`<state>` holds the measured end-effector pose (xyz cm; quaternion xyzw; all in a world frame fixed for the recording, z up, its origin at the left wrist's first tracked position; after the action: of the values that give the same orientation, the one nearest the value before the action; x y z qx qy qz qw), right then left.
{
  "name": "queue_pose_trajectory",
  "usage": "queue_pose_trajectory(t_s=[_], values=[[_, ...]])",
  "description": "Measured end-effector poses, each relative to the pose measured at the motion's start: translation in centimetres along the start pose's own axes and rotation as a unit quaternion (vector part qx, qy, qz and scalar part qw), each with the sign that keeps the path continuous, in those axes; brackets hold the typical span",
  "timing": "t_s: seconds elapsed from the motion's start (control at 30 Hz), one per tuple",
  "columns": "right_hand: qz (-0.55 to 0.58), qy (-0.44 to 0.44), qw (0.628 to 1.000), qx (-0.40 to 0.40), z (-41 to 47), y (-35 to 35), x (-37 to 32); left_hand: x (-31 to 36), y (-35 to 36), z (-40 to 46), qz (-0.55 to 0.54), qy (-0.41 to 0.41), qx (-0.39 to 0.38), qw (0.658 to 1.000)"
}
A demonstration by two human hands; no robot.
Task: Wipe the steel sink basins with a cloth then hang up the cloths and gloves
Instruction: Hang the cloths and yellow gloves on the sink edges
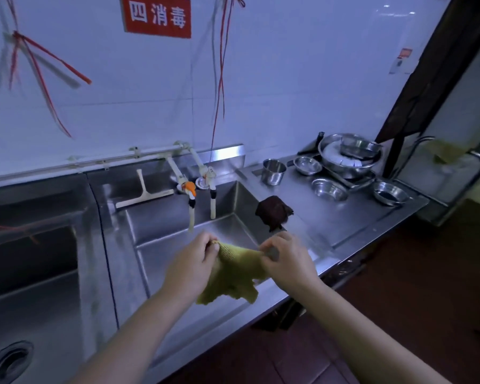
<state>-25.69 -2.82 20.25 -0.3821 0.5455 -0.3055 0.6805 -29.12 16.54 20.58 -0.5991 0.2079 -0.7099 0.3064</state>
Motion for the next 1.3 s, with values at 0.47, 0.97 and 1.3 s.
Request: queue_pose_trajectory(t_s=[0.47,0.97,1.3], values=[[0.148,0.014,0.988,-0.043,13.5,-0.3,8.3,-2.3,14.8,12.0,-0.092,-0.094,-0.257,0.957],[0.081,0.132,0.988,-0.029,29.8,4.3,19.6,-10.2,24.4,25.7,-0.536,-0.379,-0.048,0.753],[0.108,0.147,0.976,-0.117,43.1,11.6,26.2,-13.8,30.1,35.1,-0.399,-0.375,-0.023,0.836]])
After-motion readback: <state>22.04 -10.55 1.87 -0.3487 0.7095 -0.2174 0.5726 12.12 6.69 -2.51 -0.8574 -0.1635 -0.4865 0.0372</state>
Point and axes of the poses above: each hand's wrist, its own z-axis towards the middle knuckle, its own y-axis out of the palm, x = y × z, the point moved 10 cm from there along z, towards the middle knuckle, and after that the axes turned 1 degree about -x, right-handed, at the moved point
